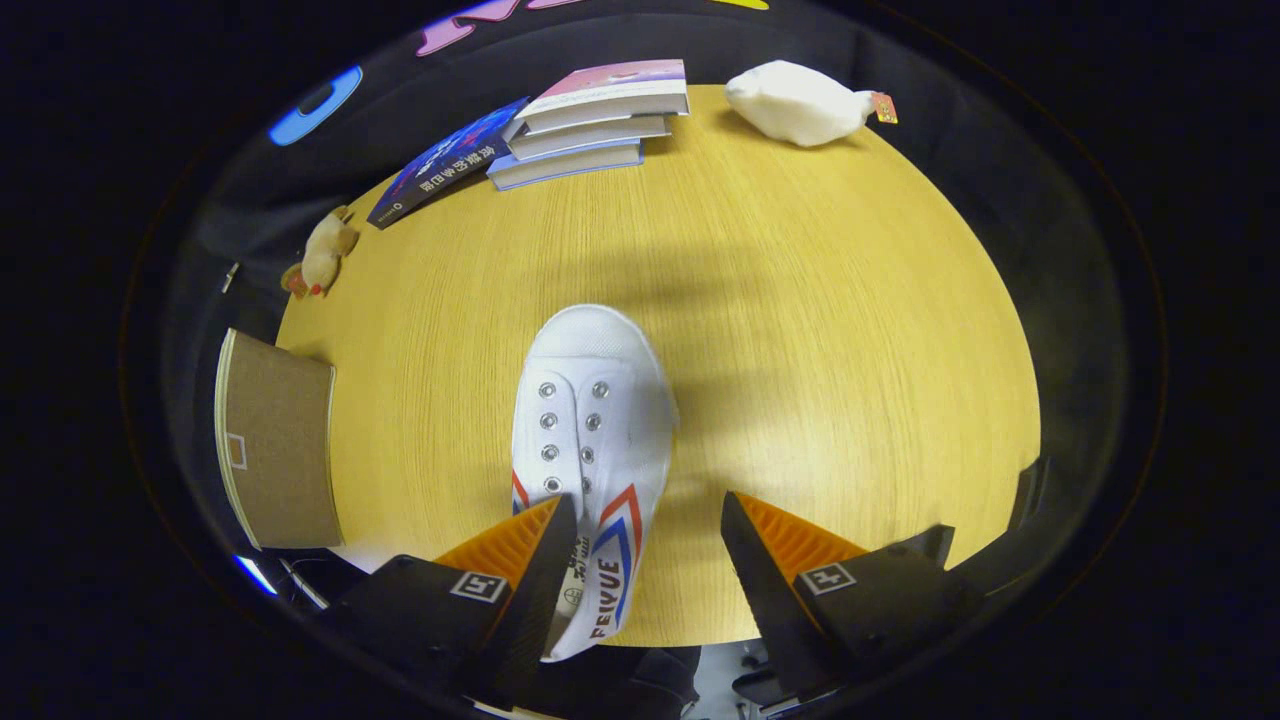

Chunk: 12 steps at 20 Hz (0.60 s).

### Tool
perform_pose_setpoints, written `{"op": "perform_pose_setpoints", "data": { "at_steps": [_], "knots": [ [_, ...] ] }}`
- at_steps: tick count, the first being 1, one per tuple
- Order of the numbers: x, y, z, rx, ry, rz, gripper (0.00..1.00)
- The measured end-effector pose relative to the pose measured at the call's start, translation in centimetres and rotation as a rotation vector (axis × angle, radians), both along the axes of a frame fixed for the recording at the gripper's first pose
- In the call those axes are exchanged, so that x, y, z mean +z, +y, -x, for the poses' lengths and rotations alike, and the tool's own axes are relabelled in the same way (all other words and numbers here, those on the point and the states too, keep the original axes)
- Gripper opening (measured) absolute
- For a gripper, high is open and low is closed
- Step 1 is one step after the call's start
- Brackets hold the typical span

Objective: Open the storage box then place both shoes into the box .Put the left shoe in first, then the right shoe, with the right side of both shoes facing outward in a uniform manner.

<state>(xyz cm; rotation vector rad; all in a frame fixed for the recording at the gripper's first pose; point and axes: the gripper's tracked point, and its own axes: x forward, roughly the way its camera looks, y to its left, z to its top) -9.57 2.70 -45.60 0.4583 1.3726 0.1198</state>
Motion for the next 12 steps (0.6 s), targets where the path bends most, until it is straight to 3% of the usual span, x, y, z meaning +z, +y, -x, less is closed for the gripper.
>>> {"op": "perform_pose_setpoints", "data": {
  "at_steps": [3, 6, 9, 10, 12],
  "knots": [
    [-0.8, 1.0, -0.1, 0.024, 0.006, -0.018, 0.90],
    [-2.6, 2.0, -0.3, 0.010, 0.020, -0.041, 0.67],
    [-1.1, 1.1, -0.3, -0.016, 0.052, -0.050, 0.43],
    [-1.0, 0.9, -0.5, -0.041, 0.053, -0.057, 0.28],
    [-0.7, 0.8, -0.5, -0.067, 0.038, -0.069, 0.18]
  ]
}}
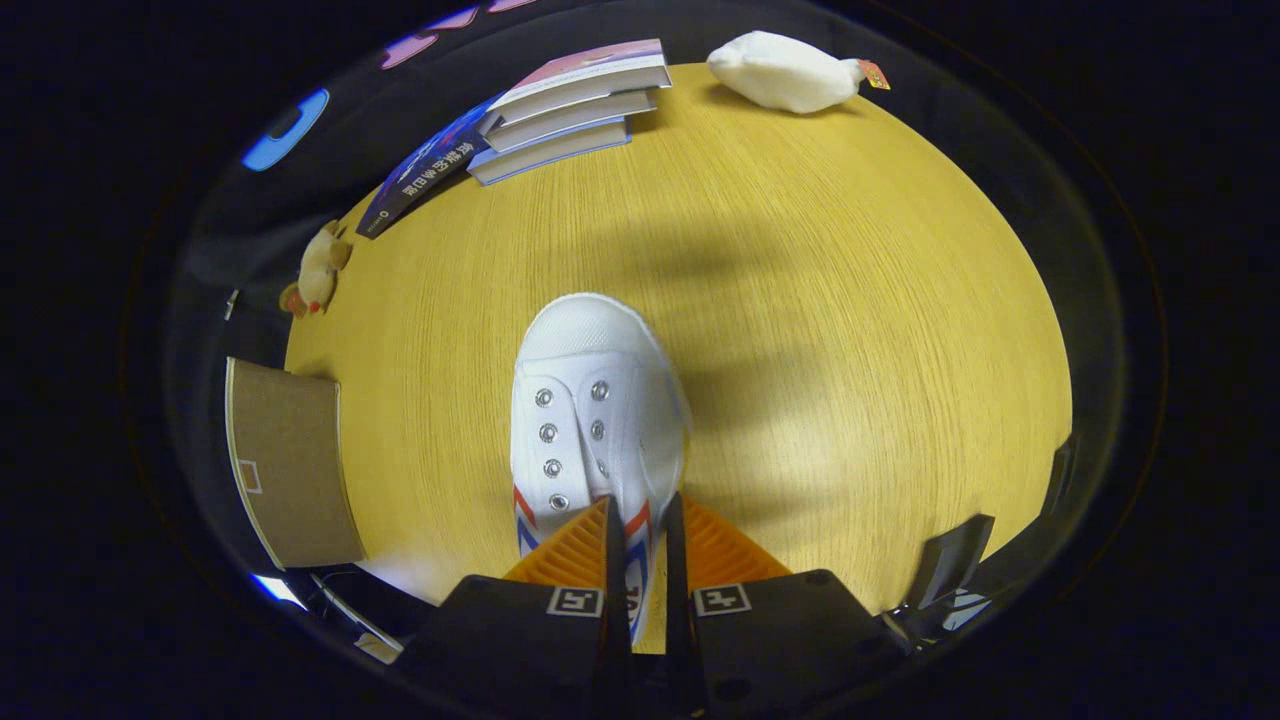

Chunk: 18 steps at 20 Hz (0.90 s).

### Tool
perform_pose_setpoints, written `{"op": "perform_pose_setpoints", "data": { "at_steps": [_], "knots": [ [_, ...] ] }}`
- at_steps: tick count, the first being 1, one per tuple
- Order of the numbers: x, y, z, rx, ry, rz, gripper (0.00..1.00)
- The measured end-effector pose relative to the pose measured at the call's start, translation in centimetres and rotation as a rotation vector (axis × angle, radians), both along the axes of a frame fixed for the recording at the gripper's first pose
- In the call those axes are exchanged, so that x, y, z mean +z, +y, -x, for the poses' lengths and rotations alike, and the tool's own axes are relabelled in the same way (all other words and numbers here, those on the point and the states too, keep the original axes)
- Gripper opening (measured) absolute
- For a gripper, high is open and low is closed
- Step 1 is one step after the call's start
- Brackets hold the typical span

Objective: Open the storage box then place both shoes into the box .Put the left shoe in first, then the right shoe, with the right side of both shoes facing outward in a uniform manner.

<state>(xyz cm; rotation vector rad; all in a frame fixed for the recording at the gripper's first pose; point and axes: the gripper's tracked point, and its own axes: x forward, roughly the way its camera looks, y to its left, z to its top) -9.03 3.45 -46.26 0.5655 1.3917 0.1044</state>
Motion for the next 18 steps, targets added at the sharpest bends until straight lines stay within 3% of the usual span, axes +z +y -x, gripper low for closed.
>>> {"op": "perform_pose_setpoints", "data": {
  "at_steps": [2, 7, 14, 18],
  "knots": [
    [0.4, 0.1, 0.1, -0.028, -0.001, -0.016, 0.13],
    [4.0, 0.3, -0.1, -0.092, -0.030, -0.056, 0.13],
    [15.0, 4.3, -4.1, -0.115, -0.189, -0.160, 0.13],
    [22.2, 8.5, -6.3, -0.080, -0.289, -0.216, 0.13]
  ]
}}
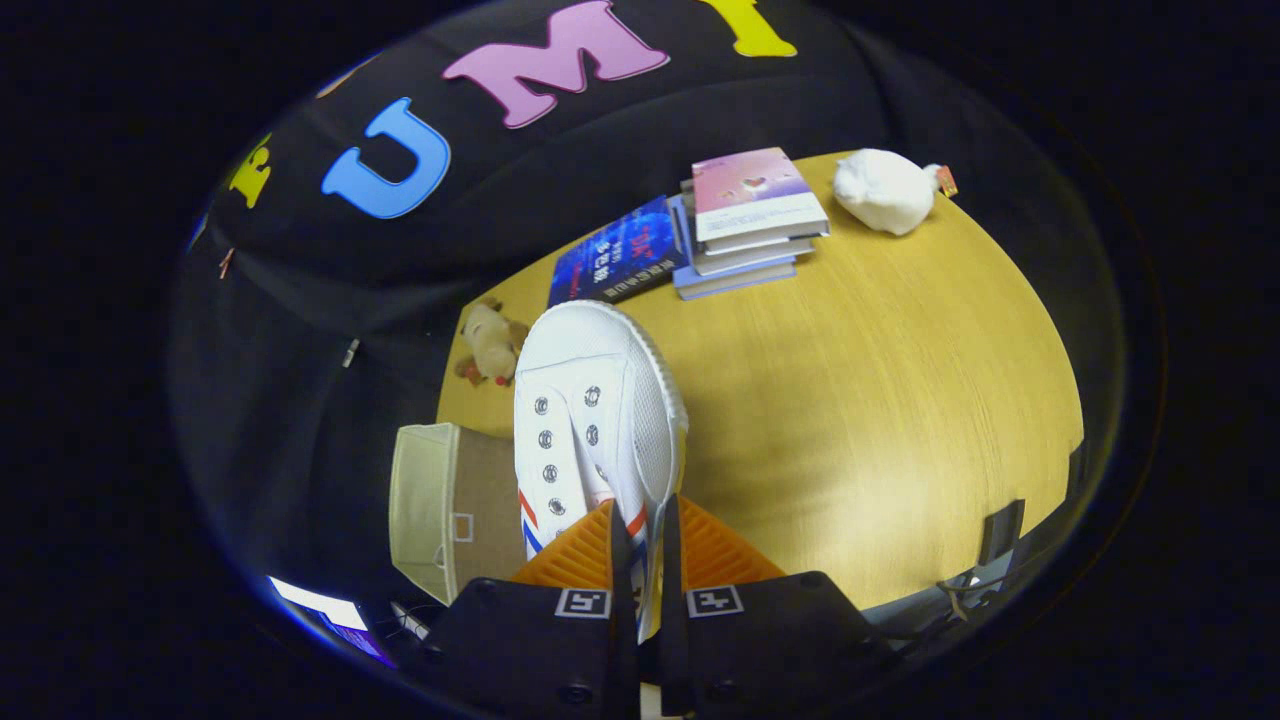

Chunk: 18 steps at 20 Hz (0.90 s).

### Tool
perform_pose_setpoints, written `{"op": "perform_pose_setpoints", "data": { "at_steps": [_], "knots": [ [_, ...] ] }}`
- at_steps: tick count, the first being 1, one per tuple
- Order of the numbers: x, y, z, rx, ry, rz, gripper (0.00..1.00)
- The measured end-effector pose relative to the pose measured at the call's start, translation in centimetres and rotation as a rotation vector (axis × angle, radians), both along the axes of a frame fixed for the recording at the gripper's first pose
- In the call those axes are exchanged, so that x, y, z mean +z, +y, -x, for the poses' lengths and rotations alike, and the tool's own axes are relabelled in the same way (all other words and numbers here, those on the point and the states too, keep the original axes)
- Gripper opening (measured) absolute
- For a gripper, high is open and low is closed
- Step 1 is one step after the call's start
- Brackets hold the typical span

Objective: Open the storage box then place both shoes into the box .Put the left shoe in first, then the right shoe, with the right side of both shoes facing outward in a uniform manner.

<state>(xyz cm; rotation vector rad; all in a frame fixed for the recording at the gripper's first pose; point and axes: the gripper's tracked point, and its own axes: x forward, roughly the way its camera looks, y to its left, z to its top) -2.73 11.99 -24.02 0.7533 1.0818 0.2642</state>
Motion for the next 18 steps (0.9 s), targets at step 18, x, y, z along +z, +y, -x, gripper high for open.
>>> {"op": "perform_pose_setpoints", "data": {
  "at_steps": [18],
  "knots": [
    [12.3, 23.4, -0.5, 0.150, -0.006, -0.130, 0.13]
  ]
}}
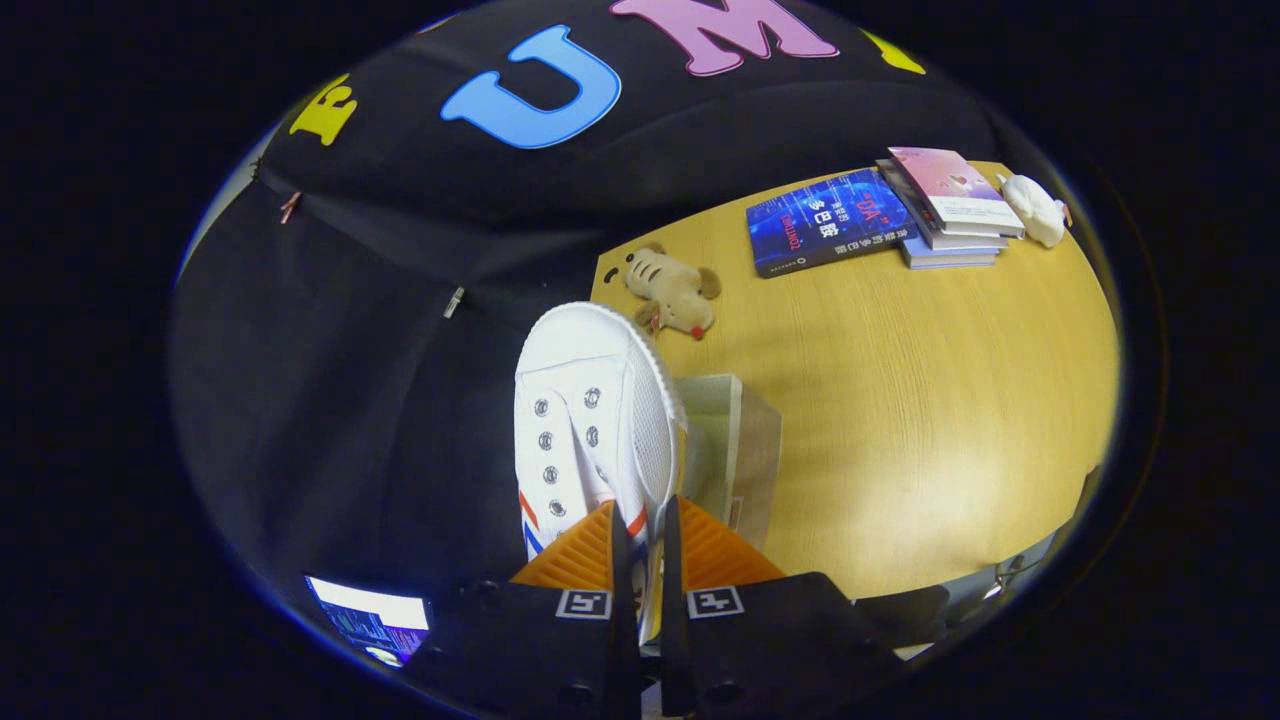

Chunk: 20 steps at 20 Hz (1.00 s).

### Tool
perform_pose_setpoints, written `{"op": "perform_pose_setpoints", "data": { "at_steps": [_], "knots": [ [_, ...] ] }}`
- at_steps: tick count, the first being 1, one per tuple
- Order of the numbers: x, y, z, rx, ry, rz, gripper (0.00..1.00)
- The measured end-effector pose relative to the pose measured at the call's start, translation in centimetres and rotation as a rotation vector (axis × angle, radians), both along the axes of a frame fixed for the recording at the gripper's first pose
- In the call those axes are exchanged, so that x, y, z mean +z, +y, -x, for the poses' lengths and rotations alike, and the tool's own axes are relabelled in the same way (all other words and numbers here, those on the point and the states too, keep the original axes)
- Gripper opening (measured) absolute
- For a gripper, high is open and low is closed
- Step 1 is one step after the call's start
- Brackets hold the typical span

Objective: Open the storage box then place both shoes into the box .Put the left shoe in first, then the right shoe, with the right side of both shoes facing outward in a uniform manner.

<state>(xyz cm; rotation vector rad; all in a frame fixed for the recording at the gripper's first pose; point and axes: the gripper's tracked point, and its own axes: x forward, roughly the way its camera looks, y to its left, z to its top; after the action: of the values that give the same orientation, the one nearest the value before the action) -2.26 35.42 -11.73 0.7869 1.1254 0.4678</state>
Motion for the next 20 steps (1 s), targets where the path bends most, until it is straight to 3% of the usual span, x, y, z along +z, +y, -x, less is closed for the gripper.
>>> {"op": "perform_pose_setpoints", "data": {
  "at_steps": [8, 17, 20],
  "knots": [
    [-2.9, 4.9, -0.3, 0.046, 0.052, 0.079, 0.12],
    [-7.5, 5.6, -0.1, 0.089, 0.138, 0.210, 0.13],
    [-8.2, 6.0, 0.4, 0.109, 0.157, 0.200, 0.24]
  ]
}}
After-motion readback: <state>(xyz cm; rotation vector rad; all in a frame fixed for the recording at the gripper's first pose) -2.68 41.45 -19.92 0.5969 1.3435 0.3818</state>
